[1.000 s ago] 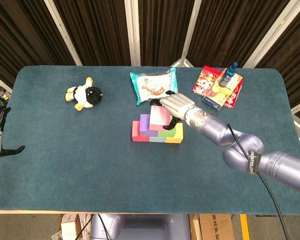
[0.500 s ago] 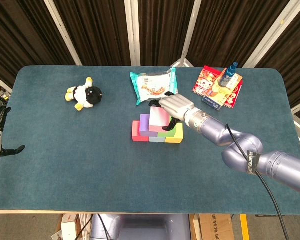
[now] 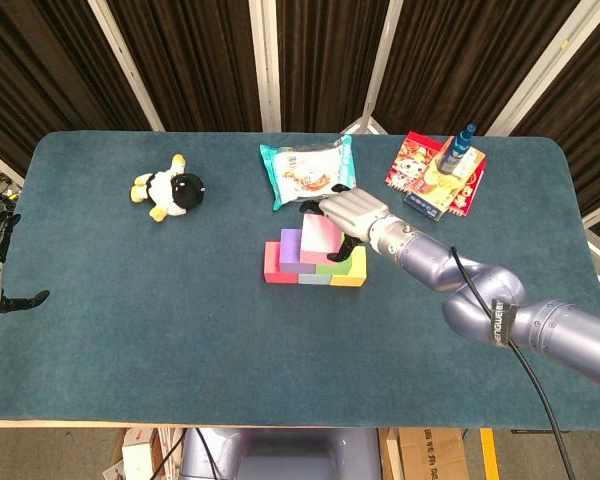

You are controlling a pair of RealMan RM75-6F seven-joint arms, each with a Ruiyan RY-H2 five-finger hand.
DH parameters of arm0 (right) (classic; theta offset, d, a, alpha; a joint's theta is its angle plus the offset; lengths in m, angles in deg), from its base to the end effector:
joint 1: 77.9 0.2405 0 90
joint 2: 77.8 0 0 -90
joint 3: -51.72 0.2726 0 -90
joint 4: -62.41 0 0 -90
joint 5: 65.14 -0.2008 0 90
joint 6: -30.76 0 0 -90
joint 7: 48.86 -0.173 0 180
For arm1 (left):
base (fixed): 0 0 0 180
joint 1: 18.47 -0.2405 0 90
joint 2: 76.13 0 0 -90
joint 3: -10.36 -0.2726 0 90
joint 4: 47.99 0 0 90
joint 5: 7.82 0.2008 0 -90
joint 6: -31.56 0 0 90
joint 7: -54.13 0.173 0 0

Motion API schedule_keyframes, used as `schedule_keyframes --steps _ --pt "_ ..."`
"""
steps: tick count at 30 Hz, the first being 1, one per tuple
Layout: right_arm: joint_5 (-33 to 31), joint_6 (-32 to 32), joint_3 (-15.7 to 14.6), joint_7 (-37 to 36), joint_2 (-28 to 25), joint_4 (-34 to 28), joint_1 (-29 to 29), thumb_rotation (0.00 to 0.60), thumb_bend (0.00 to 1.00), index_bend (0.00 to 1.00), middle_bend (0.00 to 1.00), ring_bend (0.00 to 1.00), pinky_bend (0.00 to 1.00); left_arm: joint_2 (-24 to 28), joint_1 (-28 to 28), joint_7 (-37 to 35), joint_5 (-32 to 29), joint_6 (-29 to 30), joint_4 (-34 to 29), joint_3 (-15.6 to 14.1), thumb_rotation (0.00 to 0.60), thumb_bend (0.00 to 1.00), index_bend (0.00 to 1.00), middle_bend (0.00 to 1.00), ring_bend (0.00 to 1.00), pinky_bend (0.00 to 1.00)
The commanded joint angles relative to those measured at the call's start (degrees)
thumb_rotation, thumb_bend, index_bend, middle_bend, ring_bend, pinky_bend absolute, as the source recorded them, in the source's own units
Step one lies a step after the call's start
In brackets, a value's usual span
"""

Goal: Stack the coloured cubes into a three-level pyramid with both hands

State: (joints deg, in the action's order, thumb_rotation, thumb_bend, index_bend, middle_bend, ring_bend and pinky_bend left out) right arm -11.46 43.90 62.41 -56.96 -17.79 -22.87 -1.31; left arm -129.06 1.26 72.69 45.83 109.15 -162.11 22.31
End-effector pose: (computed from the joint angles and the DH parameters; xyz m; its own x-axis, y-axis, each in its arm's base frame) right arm -0.0102 -0.4699 0.0971 0.5257 -0.5085 0.6820 -0.8269 -0.4937 0.2692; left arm -0.2647 0.2931 0.2223 0.4036 0.0238 0.9146 0.8953 0.1958 -0.4002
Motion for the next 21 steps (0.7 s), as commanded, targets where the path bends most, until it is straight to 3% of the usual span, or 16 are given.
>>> schedule_keyframes --steps 1,11,21 --pt "-0.1 0.0 -0.3 -0.1 0.0 0.0 0.2 0.6 0.31 0.15 0.44 0.38 0.05 0.0 0.0 0.0 0.0 0.0 0.0 0.0 0.6 0.09 0.0 0.0 0.0 0.0" --pt "-0.2 0.6 -1.1 -0.1 -0.1 -0.1 0.5 0.6 0.31 0.01 0.25 0.32 0.05 -0.1 0.0 0.1 0.0 0.1 -0.1 0.1 0.6 0.09 0.0 0.0 0.0 0.0" --pt "-0.4 1.7 -2.4 0.7 -0.3 -0.3 1.0 0.6 0.31 0.0 0.15 0.26 0.05 0.0 -0.1 0.0 0.0 0.3 -0.1 0.2 0.6 0.09 0.0 0.0 0.0 0.0"
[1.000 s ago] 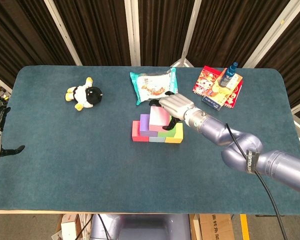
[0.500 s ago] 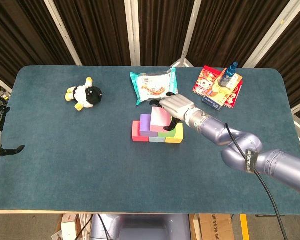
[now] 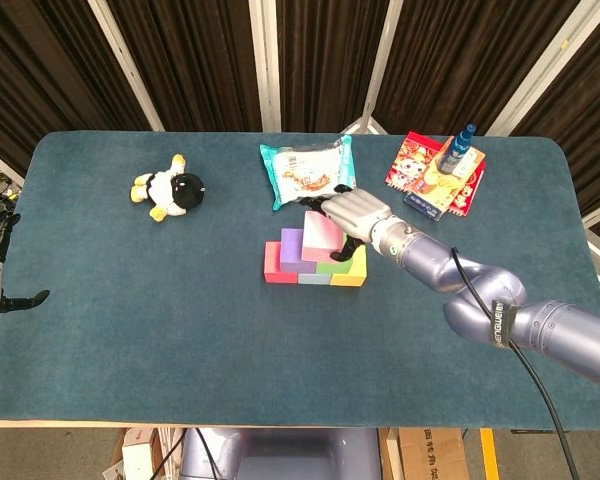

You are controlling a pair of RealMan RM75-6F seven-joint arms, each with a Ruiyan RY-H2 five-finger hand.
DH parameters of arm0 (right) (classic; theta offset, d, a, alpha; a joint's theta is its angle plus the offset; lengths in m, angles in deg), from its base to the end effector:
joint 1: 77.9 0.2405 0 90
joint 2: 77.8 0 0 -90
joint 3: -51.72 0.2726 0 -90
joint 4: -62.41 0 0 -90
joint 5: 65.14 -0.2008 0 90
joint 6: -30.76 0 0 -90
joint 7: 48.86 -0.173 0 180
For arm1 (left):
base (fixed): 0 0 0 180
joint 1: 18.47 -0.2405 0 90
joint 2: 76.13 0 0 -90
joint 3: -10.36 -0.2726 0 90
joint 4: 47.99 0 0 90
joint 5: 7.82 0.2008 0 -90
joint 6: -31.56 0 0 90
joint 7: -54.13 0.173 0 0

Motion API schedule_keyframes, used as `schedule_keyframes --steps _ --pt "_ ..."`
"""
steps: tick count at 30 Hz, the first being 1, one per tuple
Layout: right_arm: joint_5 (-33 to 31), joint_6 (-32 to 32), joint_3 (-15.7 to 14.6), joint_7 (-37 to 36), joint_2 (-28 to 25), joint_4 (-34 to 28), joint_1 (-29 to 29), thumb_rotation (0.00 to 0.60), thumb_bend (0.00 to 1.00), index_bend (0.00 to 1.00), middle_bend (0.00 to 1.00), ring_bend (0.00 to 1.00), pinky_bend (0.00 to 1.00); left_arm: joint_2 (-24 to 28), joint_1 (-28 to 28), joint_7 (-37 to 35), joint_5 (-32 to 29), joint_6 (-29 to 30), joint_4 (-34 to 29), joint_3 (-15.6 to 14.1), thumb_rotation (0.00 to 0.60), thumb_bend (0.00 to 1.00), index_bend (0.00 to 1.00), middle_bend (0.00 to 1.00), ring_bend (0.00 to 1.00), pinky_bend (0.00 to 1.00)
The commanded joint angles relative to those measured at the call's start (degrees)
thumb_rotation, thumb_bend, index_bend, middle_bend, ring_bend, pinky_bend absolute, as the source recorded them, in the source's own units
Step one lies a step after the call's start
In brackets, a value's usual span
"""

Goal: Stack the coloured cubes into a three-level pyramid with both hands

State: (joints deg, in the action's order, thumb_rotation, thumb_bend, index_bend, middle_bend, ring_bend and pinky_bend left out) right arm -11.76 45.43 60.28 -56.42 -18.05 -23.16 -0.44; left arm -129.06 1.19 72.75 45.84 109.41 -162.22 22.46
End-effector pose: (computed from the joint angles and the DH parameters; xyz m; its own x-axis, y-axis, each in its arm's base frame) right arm -0.0133 -0.4701 0.0980 0.5441 -0.4942 0.6780 -0.8166 -0.4975 0.2927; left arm -0.2641 0.2931 0.2232 0.4033 0.0185 0.9149 0.8957 0.1969 -0.3987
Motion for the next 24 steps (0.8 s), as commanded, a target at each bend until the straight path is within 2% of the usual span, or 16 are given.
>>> schedule_keyframes --steps 1,17,24 --pt "-0.3 0.3 -0.4 0.3 -0.1 -0.1 0.2 0.6 0.31 0.0 0.14 0.26 0.05 0.0 0.0 -0.1 0.0 0.0 0.0 0.0 0.6 0.09 0.0 0.0 0.0 0.0" --pt "-3.1 1.7 -3.8 2.3 -1.6 -3.1 1.9 0.6 0.31 0.0 0.03 0.19 0.05 0.3 -0.2 -0.5 0.4 0.0 -0.4 0.1 0.6 0.09 0.0 0.0 0.0 0.0" --pt "-5.2 4.4 -5.5 4.1 -3.2 -6.8 2.7 0.6 0.31 0.0 0.0 0.16 0.05 0.6 -0.2 -1.1 0.6 -0.3 -0.6 0.1 0.6 0.09 0.0 0.0 0.0 0.0"
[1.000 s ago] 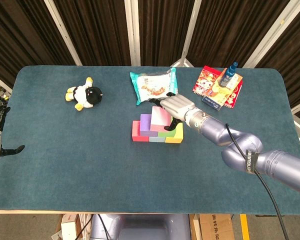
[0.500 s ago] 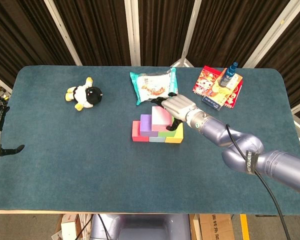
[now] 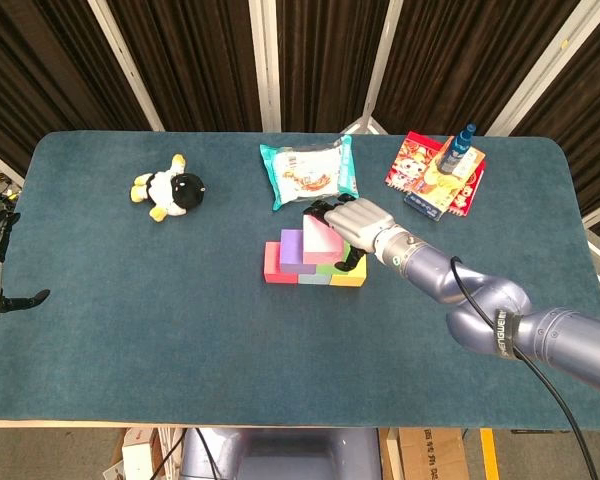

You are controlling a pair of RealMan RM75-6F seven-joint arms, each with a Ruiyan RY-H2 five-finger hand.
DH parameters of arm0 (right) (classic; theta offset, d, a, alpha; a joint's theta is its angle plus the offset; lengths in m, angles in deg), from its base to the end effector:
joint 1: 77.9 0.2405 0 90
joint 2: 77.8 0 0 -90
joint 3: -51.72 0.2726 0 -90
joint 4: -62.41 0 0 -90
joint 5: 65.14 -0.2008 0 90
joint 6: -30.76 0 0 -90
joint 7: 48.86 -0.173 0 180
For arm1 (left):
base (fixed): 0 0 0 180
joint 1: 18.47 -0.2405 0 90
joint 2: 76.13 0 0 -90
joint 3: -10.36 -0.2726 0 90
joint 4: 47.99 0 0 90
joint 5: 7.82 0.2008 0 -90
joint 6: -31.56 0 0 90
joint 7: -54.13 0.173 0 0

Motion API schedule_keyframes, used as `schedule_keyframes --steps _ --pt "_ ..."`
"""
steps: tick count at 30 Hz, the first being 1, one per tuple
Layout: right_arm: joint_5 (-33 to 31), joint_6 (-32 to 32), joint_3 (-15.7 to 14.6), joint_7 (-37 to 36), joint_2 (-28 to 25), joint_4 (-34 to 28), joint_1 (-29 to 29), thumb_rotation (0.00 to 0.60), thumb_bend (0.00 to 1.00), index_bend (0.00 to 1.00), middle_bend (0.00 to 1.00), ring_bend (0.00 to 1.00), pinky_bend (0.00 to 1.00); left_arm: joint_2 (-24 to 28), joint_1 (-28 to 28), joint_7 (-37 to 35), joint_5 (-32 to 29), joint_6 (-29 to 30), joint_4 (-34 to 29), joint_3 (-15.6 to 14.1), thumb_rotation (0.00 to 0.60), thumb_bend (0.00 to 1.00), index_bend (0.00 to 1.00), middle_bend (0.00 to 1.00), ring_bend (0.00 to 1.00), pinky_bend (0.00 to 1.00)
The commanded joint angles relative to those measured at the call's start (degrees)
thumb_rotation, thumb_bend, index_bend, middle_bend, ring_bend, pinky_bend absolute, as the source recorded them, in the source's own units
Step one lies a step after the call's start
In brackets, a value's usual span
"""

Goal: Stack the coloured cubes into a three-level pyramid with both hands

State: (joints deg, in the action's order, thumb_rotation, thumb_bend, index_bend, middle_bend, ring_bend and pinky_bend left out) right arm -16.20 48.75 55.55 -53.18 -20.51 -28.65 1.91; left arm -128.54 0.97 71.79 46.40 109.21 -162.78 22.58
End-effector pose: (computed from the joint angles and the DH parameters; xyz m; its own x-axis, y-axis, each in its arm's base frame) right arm -0.0158 -0.4534 0.0982 0.5647 -0.5012 0.6557 -0.8067 -0.5030 0.3103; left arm -0.2615 0.2921 0.2244 0.3894 0.0161 0.9209 0.9034 0.1881 -0.3853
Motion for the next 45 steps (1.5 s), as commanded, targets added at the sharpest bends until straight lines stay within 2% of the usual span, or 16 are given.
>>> schedule_keyframes --steps 1,8,12,16,20,25,28,33,37,45 --pt "-1.0 1.4 -1.0 1.2 -1.0 -1.7 0.4 0.6 0.31 0.0 0.0 0.16 0.05 0.1 0.0 -0.2 0.0 -0.1 0.0 0.0 0.6 0.09 0.0 0.0 0.0 0.0" --pt "-3.3 5.9 -3.7 4.8 -6.0 -8.0 0.4 0.6 0.31 0.0 0.0 0.13 0.05 0.6 -0.3 -1.1 0.5 -0.1 -0.3 0.2 0.6 0.09 0.0 0.0 0.0 0.0" --pt "-5.4 10.5 -3.7 5.7 -7.7 -10.7 -0.9 0.6 0.31 0.0 0.0 0.13 0.05 0.8 -0.4 -1.4 1.3 0.1 -0.6 0.1 0.6 0.09 0.0 0.0 0.0 0.0" --pt "-7.8 16.2 -3.7 8.2 -7.0 -11.1 -2.0 0.6 0.31 0.0 0.0 0.13 0.05 0.9 -0.6 -1.7 1.9 0.7 -1.2 0.3 0.6 0.09 0.0 0.0 0.0 0.0" --pt "-10.2 18.3 -3.6 10.0 -7.1 -12.1 -2.6 0.6 0.31 0.0 0.0 0.12 0.05 1.3 -0.8 -2.0 2.5 1.3 -1.9 0.4 0.6 0.09 0.0 0.0 0.0 0.0" --pt "-11.4 20.9 -3.3 11.3 -9.1 -14.0 -4.2 0.6 0.31 0.0 0.0 0.06 0.05 1.5 -1.0 -2.4 2.7 1.5 -2.1 0.5 0.6 0.09 0.0 0.0 0.0 0.0" --pt "-12.1 25.3 -2.9 11.6 -10.2 -15.5 -6.5 0.6 0.31 0.0 0.0 0.03 0.04 1.5 -1.1 -2.7 2.9 1.3 -2.1 0.5 0.6 0.09 0.0 0.0 0.0 0.0" --pt "-12.1 38.3 -3.0 11.7 -10.8 -18.7 -13.8 0.6 0.31 0.0 0.0 0.01 0.01 1.5 -1.4 -3.5 4.2 1.9 -2.0 0.5 0.6 0.09 0.0 0.0 0.0 0.0" --pt "-9.8 48.6 -4.4 11.2 -10.0 -20.9 -22.1 0.6 0.31 0.0 0.0 0.0 0.01 1.0 -2.0 -4.3 6.2 2.8 -1.6 0.1 0.6 0.09 0.0 0.0 0.0 0.0" --pt "-2.8 59.0 -7.9 5.2 -6.7 -22.6 -37.2 0.6 0.31 0.0 0.0 0.0 0.0 -0.3 -5.6 -7.4 11.2 6.4 1.7 -2.4 0.6 0.09 0.0 0.0 0.0 0.0"
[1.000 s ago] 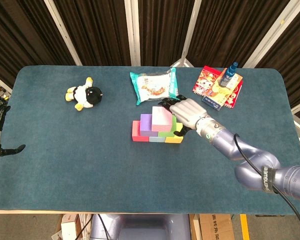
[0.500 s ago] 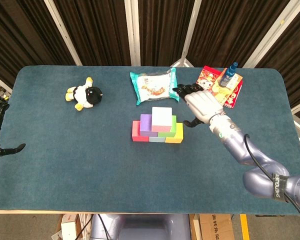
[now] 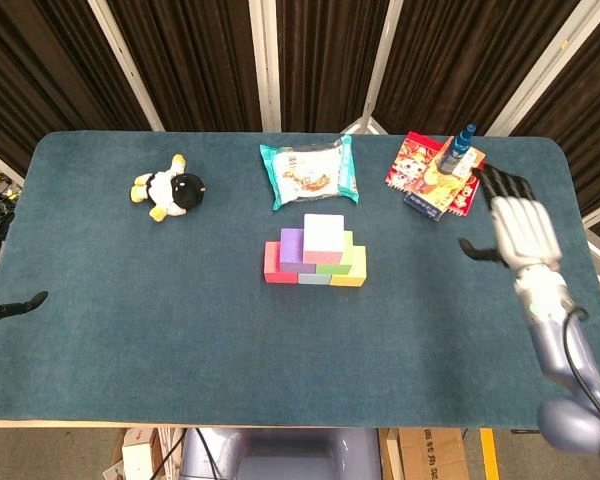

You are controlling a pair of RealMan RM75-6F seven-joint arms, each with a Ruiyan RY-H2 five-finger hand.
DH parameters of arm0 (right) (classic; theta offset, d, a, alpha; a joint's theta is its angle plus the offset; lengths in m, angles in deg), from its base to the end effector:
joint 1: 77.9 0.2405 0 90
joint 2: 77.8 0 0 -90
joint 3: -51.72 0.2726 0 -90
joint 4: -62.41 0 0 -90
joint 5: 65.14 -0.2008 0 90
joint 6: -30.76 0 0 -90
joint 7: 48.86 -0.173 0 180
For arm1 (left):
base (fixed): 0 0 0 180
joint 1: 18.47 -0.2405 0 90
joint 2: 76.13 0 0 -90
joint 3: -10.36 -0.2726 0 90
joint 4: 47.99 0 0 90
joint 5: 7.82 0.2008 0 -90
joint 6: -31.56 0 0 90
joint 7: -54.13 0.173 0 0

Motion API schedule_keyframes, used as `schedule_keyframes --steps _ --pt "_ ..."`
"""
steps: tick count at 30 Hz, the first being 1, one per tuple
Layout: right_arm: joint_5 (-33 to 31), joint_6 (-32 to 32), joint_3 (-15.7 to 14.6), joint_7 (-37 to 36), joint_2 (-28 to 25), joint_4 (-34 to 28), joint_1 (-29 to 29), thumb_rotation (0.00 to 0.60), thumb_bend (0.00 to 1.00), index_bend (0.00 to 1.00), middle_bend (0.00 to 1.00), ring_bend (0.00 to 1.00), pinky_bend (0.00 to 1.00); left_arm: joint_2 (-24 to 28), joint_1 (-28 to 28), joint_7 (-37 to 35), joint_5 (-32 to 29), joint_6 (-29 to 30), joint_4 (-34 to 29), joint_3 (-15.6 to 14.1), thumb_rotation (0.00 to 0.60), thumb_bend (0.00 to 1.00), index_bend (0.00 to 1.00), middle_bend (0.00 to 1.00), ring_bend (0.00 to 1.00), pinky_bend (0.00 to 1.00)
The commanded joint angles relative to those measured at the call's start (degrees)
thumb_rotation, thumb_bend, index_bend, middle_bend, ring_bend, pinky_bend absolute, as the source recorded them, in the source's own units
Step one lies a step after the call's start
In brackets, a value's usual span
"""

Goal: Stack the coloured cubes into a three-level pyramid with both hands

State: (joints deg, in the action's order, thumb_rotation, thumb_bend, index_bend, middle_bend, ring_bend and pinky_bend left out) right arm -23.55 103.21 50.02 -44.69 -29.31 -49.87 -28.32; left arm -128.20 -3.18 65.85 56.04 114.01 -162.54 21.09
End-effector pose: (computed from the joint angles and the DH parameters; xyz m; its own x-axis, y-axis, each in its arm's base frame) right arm -0.1863 -0.3747 0.2206 0.3032 -0.0728 0.9501 -0.9521 0.0184 0.3052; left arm -0.2574 0.2725 0.2339 0.3547 -0.0687 0.9324 0.9304 0.1246 -0.3448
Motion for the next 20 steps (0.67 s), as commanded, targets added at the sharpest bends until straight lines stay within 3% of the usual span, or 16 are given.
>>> schedule_keyframes --steps 1,11,16,20 --pt "5.5 5.6 -2.8 -3.8 2.6 -1.4 -8.4 0.6 0.31 0.0 0.0 0.0 0.0 -0.9 -2.0 -2.1 2.3 2.2 2.1 -1.2 0.6 0.09 0.0 0.0 0.0 0.0" --pt "20.1 18.1 -8.2 -4.7 12.5 6.2 -24.8 0.6 0.31 0.0 0.0 0.0 0.0 -5.2 -8.9 -7.7 10.8 8.4 13.4 -6.6 0.6 0.09 0.0 0.0 0.0 0.0" --pt "23.5 20.1 -7.6 -5.7 16.2 11.9 -29.2 0.6 0.31 0.0 0.0 0.0 0.0 -7.9 -12.3 -10.8 12.7 10.8 18.6 -8.6 0.6 0.09 0.0 0.0 0.0 0.0" --pt "25.4 19.7 -6.4 -5.4 17.6 15.1 -30.6 0.6 0.31 0.0 0.0 0.0 0.0 -8.8 -13.2 -12.8 11.4 10.2 20.1 -8.2 0.6 0.09 0.0 0.0 0.0 0.0"
